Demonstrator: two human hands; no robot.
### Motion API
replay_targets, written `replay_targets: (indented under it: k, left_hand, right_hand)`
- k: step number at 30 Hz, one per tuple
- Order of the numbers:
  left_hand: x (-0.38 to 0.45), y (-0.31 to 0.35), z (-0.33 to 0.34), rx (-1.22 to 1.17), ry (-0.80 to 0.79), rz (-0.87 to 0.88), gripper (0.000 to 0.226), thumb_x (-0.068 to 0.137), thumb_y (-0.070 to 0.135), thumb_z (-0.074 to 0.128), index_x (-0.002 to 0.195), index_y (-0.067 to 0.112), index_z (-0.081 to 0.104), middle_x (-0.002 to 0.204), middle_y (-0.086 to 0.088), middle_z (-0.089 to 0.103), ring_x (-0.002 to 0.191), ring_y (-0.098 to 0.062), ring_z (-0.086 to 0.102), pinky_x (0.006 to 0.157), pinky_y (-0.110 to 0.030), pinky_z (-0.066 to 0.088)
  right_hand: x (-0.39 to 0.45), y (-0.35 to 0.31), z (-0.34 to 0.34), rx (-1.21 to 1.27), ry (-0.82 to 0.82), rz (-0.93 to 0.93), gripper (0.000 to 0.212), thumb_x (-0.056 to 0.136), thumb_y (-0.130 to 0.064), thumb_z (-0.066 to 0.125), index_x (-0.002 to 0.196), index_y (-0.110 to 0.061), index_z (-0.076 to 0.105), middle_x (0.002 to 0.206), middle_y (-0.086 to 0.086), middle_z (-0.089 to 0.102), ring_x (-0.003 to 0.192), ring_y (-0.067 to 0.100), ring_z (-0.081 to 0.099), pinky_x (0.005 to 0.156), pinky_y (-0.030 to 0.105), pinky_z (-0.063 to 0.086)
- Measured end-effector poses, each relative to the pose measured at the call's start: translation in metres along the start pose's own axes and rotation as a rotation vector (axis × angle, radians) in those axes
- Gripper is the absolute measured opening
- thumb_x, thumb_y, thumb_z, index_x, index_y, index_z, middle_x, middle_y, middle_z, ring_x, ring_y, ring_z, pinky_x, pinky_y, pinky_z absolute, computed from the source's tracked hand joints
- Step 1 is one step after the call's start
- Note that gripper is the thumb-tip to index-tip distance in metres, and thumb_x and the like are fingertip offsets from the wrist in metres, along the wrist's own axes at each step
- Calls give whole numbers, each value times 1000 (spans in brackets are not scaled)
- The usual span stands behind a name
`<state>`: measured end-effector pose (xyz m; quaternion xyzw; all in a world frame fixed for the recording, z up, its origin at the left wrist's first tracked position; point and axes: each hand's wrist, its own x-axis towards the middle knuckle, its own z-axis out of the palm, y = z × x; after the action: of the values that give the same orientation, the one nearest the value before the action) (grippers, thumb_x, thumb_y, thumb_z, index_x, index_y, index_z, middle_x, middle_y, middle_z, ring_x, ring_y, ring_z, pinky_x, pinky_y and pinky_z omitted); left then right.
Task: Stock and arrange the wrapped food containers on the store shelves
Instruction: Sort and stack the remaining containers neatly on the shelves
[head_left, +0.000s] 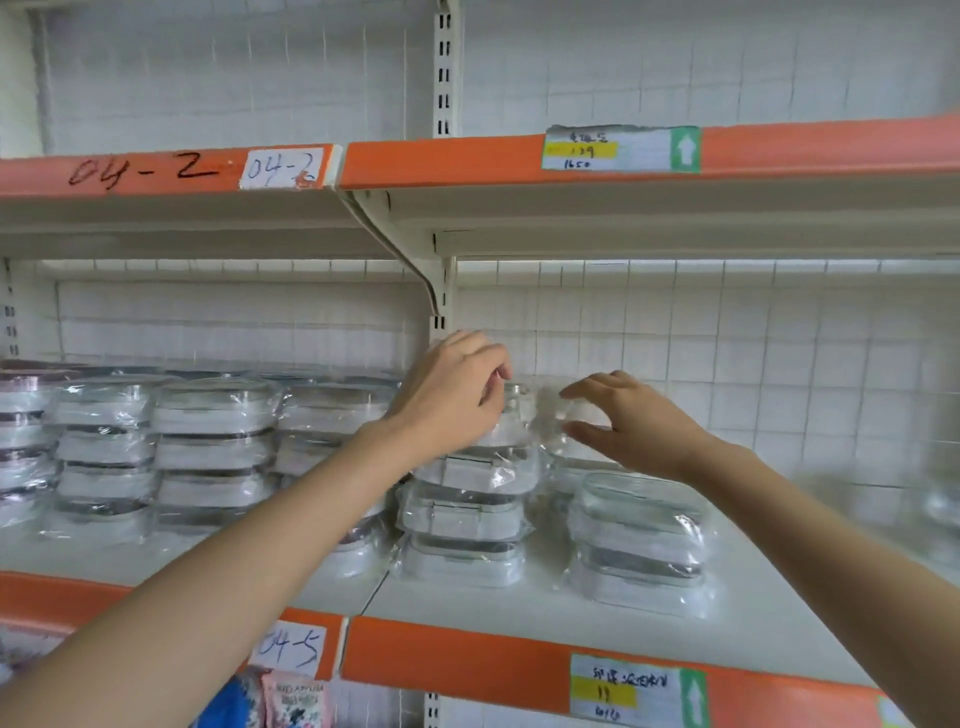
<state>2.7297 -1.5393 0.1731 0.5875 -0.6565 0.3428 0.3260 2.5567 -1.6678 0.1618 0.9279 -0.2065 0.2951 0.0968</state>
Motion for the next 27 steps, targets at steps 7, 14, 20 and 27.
replay_targets:
  k: [7,14,20,27]
  left_hand:
    - [19,110,108,-181,-262,54,20,88,24,56,103,17,67,98,4,61,93,-16,56,85,-28,39]
    - [48,194,188,-233,-446,107,25,89,32,53,110,23,63,110,4,59,104,-18,55,89,-29,39]
    - [66,233,218,-285,-442,155,29,90,35,52,114,24,61,110,8,58,104,-14,56,83,-24,36]
    - [69,243,237,-298,-504,123,31,90,38,51,117,26,59,106,12,57,101,-12,55,83,-25,42]
  right_hand:
    - [-89,118,1,-103,-161,319,45,93,-34,53,135,-21,46,138,-3,47,127,18,38,101,34,36]
    - [-168,221,-12,-170,-163,592,49,91,-26,56,137,-16,44,140,2,43,130,21,32,103,38,35]
    - [-203,298,-24,-330,-200,806,64,86,-32,60,142,-17,33,147,8,29,139,25,16,111,42,20]
    - [-218,343,-29,-442,-259,823,84,73,-68,58,142,-27,31,136,0,41,125,21,31,95,39,28]
